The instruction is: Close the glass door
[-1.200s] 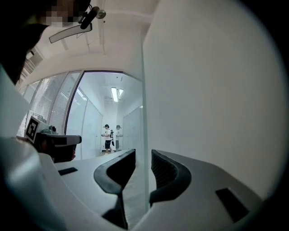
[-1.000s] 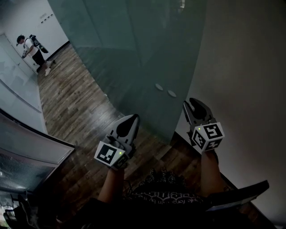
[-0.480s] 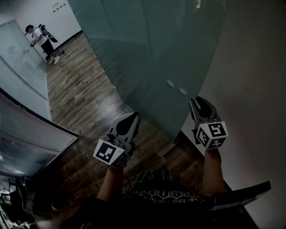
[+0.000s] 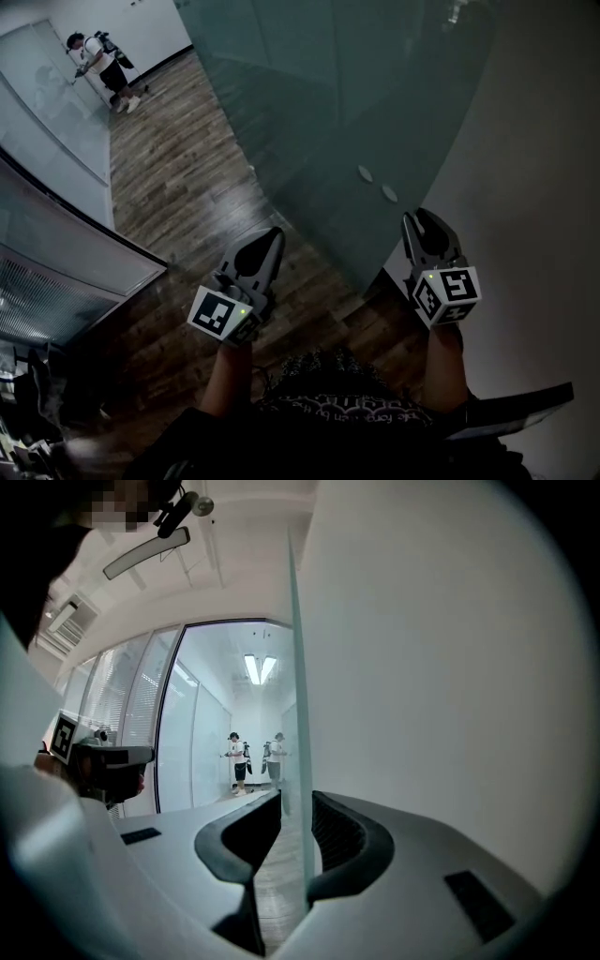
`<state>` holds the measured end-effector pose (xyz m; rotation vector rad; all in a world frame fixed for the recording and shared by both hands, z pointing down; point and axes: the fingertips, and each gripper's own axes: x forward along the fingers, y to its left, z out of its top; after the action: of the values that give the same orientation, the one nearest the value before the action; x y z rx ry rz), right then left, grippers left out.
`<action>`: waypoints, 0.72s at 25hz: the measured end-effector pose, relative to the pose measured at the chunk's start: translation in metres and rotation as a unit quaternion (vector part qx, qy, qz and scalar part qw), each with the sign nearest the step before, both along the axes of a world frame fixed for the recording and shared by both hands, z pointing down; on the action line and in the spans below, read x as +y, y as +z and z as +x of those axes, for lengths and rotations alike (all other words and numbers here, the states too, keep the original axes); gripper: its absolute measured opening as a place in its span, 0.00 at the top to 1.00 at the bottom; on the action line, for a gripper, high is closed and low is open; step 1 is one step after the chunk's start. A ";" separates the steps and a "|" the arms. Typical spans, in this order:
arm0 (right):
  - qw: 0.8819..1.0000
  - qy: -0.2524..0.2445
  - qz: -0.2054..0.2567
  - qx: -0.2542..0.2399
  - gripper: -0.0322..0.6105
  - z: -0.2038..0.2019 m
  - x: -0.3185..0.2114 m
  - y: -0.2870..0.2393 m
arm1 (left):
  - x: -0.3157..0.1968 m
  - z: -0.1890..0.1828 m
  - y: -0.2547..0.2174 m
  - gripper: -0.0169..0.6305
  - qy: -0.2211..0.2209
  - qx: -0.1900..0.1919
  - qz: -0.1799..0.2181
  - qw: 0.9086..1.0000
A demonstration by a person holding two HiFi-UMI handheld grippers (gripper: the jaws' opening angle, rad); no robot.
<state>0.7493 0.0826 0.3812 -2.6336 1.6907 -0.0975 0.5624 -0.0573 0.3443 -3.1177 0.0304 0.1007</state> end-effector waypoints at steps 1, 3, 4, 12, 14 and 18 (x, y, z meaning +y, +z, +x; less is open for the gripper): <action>1.000 -0.001 -0.001 0.000 0.80 -0.007 0.001 -0.001 | -0.002 -0.007 -0.002 0.97 -0.006 0.001 0.000 1.000; 1.000 -0.009 -0.003 0.001 0.80 -0.027 0.000 -0.009 | -0.006 -0.025 -0.008 0.97 -0.016 0.003 0.000 1.000; 1.000 -0.016 -0.003 0.003 0.80 -0.036 -0.001 -0.013 | -0.009 -0.033 -0.010 0.97 -0.023 0.003 0.000 1.000; 0.997 -0.080 -0.012 0.020 0.80 -0.074 -0.008 -0.020 | -0.024 -0.066 -0.016 0.97 -0.077 0.000 0.004 0.997; 0.995 -0.100 -0.010 0.018 0.80 -0.081 -0.011 -0.017 | -0.026 -0.072 -0.015 0.97 -0.088 -0.002 0.008 0.996; 0.991 -0.134 -0.011 0.012 0.80 -0.099 -0.021 -0.015 | -0.034 -0.090 -0.015 0.97 -0.114 -0.007 0.016 0.993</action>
<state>0.6501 0.0617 0.3661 -2.4149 2.0525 -0.0858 0.4722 -0.0915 0.3297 -3.0567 0.3784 0.0734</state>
